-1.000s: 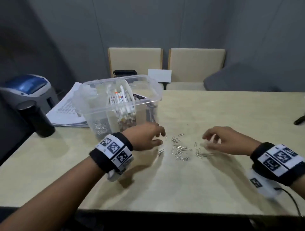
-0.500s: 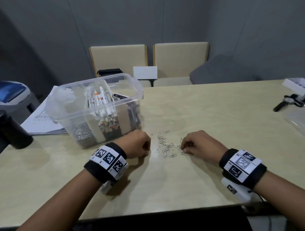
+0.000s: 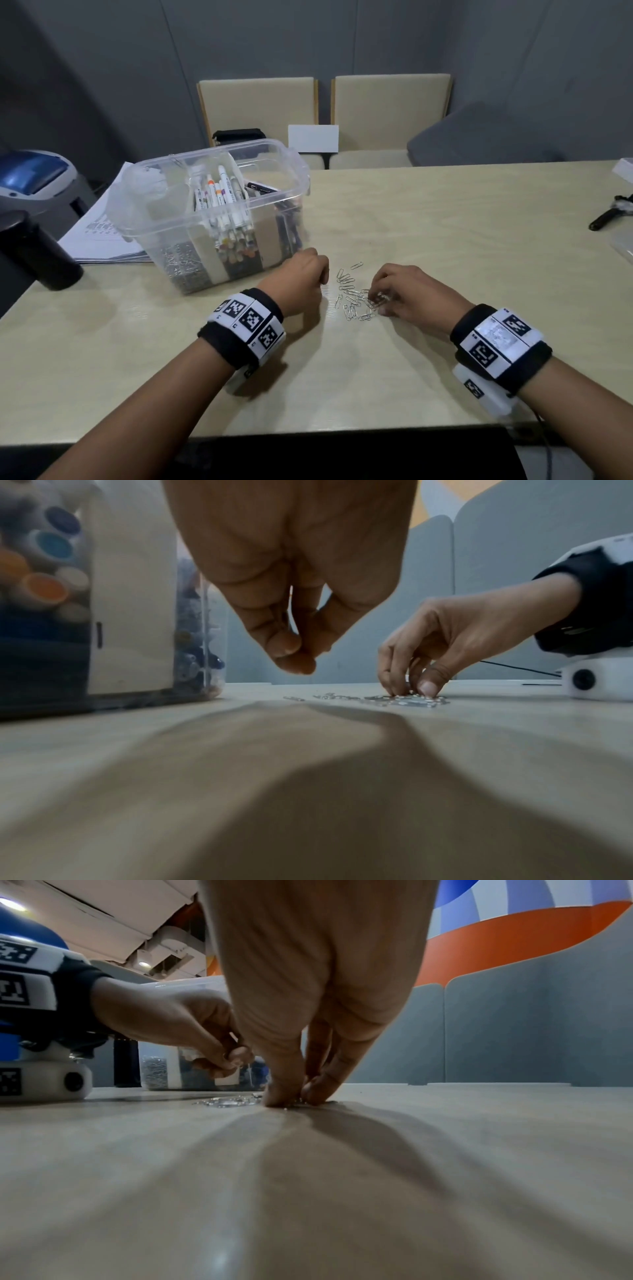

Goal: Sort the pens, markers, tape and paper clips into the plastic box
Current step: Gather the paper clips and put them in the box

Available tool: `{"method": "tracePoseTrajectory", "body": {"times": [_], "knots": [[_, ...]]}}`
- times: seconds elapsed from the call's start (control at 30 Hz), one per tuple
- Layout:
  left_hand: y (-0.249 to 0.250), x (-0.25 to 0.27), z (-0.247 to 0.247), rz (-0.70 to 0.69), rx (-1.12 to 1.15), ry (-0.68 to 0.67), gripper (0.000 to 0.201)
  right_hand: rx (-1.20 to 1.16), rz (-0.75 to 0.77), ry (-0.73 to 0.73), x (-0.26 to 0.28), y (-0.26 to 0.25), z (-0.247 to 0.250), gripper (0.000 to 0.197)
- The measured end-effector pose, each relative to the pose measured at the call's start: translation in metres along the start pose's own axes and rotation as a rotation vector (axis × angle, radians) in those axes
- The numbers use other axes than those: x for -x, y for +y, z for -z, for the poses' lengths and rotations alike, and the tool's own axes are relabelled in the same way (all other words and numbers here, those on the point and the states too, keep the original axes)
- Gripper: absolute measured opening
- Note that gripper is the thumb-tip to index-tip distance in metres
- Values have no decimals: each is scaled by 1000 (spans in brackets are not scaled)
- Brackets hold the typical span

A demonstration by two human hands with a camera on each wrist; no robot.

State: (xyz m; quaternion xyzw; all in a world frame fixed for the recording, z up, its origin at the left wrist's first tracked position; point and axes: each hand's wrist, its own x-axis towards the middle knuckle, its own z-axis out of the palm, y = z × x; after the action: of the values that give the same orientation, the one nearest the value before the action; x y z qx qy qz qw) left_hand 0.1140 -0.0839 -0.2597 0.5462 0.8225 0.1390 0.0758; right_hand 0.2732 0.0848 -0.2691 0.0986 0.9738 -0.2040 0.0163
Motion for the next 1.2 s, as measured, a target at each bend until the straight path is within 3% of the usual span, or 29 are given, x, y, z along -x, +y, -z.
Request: {"method": "tracePoseTrajectory", "body": {"times": [0.17, 0.33, 0.47, 0.63, 0.8, 0.97, 1.07, 1.2], "knots": [[0, -19, 4, 51, -6, 84, 12, 31, -43, -5, -11, -11, 7, 12], [-7, -25, -1, 44, -82, 90, 6, 53, -58, -62, -20, -15, 4, 17], [-10, -29, -3, 118, -28, 94, 3, 63, -71, -105, -23, -20, 4, 23], [-7, -30, -5, 152, -2, 49, 19, 18, -92, -75, -24, -23, 10, 29], [-12, -35, -12, 200, -65, -123, 17, -68, -108, 58, -33, -16, 3, 28], [-10, -36, -18, 255, -140, -140, 38, -173, -128, 87, -40, -19, 5, 39], [-9, -38, -18, 279, -150, -105, 34, -171, -132, 114, -40, -19, 5, 46], [-7, -40, -13, 276, -130, -103, 22, -147, -135, 129, -43, -16, 2, 40]]}}
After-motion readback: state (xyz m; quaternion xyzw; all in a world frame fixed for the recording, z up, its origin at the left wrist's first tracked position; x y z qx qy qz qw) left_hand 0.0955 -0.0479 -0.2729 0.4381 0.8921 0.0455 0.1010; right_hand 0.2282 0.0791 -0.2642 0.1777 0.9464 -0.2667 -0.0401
